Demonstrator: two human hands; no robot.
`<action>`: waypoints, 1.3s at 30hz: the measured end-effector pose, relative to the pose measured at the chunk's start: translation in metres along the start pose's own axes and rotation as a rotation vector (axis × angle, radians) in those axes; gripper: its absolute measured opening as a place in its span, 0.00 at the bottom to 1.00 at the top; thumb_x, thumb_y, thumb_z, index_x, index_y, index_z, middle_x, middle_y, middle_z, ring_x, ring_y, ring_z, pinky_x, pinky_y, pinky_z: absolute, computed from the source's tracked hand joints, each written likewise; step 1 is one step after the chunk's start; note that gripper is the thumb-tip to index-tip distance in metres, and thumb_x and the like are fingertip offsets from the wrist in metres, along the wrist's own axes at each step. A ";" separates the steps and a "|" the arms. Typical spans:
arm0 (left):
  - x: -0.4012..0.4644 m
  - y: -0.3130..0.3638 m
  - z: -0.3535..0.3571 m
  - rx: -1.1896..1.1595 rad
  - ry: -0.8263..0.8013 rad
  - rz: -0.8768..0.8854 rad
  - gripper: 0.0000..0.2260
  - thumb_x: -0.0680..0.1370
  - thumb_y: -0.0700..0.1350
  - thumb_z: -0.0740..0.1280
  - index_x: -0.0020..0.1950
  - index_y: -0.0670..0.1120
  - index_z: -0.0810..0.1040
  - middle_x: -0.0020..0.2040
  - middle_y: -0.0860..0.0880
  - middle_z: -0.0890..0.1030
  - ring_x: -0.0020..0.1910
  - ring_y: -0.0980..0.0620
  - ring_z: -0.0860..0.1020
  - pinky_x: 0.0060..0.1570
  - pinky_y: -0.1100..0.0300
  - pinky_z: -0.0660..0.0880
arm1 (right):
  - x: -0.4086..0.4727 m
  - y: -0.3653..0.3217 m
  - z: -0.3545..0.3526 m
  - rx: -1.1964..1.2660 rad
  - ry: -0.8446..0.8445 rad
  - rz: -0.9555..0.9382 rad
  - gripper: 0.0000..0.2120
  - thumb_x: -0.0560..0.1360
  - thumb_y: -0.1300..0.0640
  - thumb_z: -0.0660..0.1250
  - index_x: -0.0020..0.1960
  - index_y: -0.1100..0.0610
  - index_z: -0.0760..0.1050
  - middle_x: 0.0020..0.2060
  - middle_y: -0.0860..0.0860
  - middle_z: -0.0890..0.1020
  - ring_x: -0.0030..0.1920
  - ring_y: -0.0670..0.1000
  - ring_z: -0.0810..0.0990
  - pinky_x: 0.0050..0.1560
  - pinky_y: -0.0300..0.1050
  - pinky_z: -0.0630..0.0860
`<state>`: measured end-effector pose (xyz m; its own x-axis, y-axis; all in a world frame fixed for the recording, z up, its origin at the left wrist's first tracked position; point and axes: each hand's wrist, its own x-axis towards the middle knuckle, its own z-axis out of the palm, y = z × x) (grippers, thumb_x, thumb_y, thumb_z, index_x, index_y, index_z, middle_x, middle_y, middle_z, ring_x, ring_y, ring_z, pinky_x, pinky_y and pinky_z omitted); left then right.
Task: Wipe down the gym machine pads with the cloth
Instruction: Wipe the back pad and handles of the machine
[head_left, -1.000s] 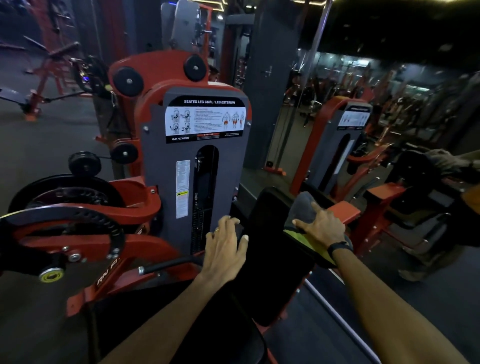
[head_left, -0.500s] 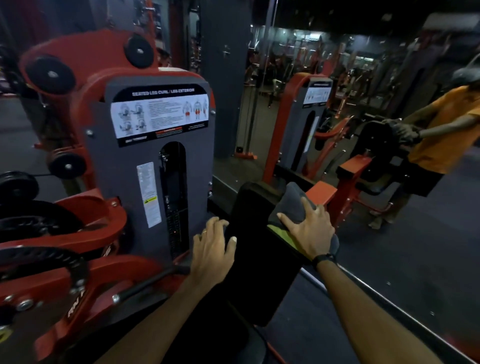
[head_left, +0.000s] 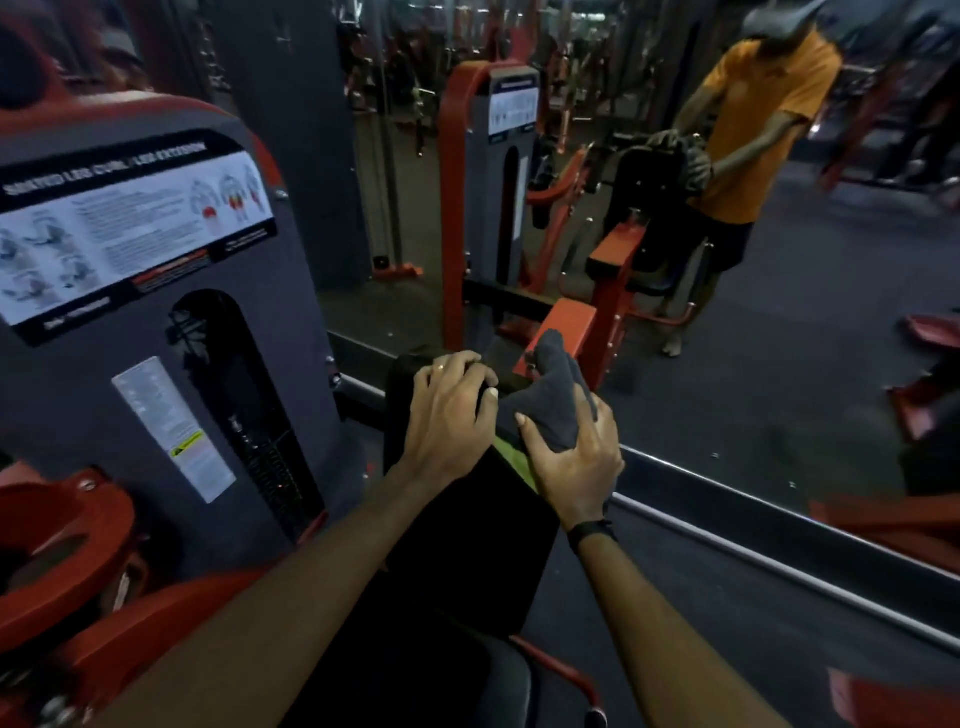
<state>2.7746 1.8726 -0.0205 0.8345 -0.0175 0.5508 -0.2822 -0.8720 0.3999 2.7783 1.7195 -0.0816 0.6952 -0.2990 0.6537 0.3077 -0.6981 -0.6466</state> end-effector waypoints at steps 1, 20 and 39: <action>0.009 0.000 0.002 -0.005 -0.014 0.028 0.07 0.76 0.45 0.63 0.48 0.46 0.80 0.53 0.48 0.80 0.55 0.46 0.76 0.57 0.50 0.67 | -0.001 0.000 0.001 0.015 0.022 0.013 0.34 0.69 0.34 0.70 0.65 0.57 0.78 0.58 0.57 0.81 0.55 0.60 0.82 0.43 0.53 0.80; 0.068 0.018 0.048 0.075 -0.316 0.198 0.22 0.77 0.62 0.58 0.44 0.47 0.82 0.49 0.43 0.83 0.48 0.41 0.82 0.45 0.54 0.72 | -0.015 0.007 0.007 0.149 0.112 0.174 0.33 0.70 0.38 0.72 0.64 0.62 0.77 0.54 0.51 0.81 0.54 0.49 0.81 0.51 0.46 0.79; 0.066 0.022 0.046 0.132 -0.231 0.249 0.23 0.77 0.63 0.57 0.39 0.47 0.78 0.44 0.43 0.83 0.44 0.41 0.82 0.42 0.53 0.72 | -0.018 0.015 0.009 0.124 0.154 0.134 0.39 0.72 0.30 0.67 0.63 0.64 0.77 0.54 0.54 0.81 0.54 0.52 0.82 0.50 0.48 0.80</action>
<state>2.8457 1.8300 -0.0091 0.8370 -0.3346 0.4329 -0.4395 -0.8825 0.1677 2.7760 1.7205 -0.1069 0.6310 -0.4856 0.6050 0.3038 -0.5630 -0.7686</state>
